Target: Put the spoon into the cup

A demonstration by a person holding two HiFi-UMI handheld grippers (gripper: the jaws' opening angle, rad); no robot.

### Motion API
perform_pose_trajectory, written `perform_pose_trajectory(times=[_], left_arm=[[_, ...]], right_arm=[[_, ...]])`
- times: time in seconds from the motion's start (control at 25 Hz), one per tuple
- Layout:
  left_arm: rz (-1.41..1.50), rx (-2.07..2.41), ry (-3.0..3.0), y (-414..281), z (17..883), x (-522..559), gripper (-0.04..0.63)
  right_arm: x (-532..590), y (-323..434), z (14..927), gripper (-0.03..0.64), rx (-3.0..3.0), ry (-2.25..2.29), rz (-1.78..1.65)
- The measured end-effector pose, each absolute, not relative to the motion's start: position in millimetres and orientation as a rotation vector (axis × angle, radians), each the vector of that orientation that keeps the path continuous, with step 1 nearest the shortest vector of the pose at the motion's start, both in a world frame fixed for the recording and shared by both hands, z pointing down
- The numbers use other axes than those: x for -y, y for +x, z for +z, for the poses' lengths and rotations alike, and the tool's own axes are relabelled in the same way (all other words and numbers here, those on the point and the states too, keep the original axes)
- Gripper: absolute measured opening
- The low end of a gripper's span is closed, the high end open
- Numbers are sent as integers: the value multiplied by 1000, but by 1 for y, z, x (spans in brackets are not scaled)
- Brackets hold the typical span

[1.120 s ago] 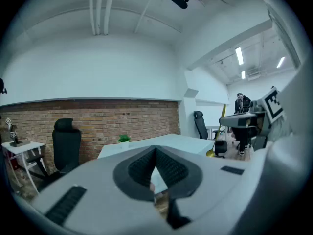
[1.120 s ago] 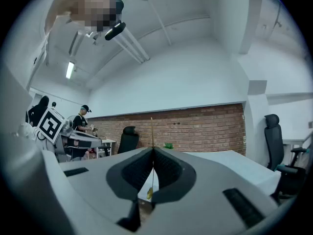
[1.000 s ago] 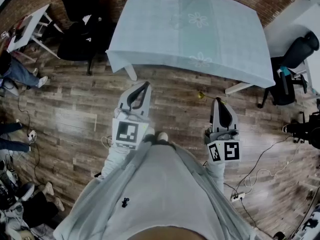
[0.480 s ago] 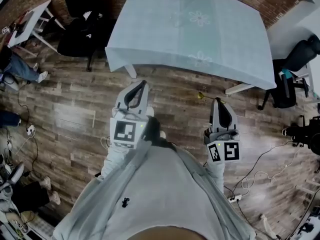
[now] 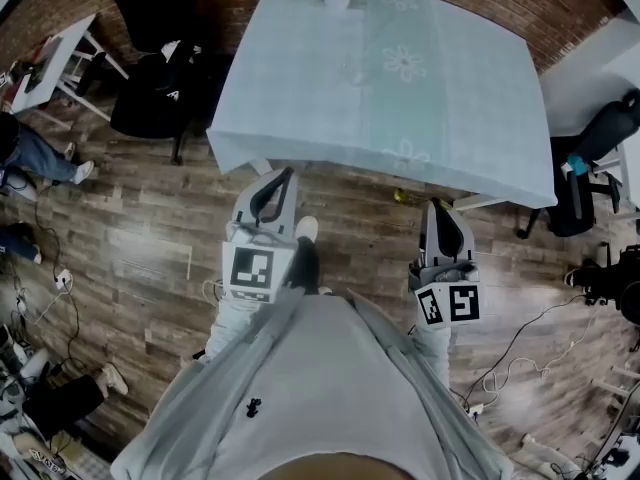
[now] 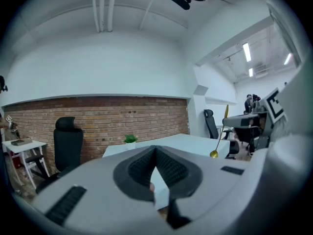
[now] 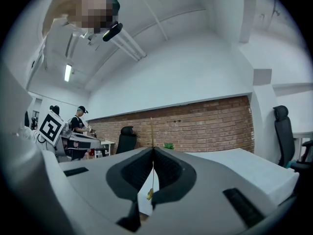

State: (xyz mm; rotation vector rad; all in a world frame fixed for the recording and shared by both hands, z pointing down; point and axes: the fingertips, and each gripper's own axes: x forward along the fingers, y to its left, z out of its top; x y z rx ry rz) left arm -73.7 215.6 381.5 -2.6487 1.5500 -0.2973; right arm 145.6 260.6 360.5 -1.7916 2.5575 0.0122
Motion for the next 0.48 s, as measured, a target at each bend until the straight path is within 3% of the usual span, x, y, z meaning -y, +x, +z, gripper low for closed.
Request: perform_pose_trajectory(times=[0.48], left_arm=[[-289,-1437,-2704,-85,371,-69,18]], right_arm=[[-128,128,347,20,-2500,-1885,15]])
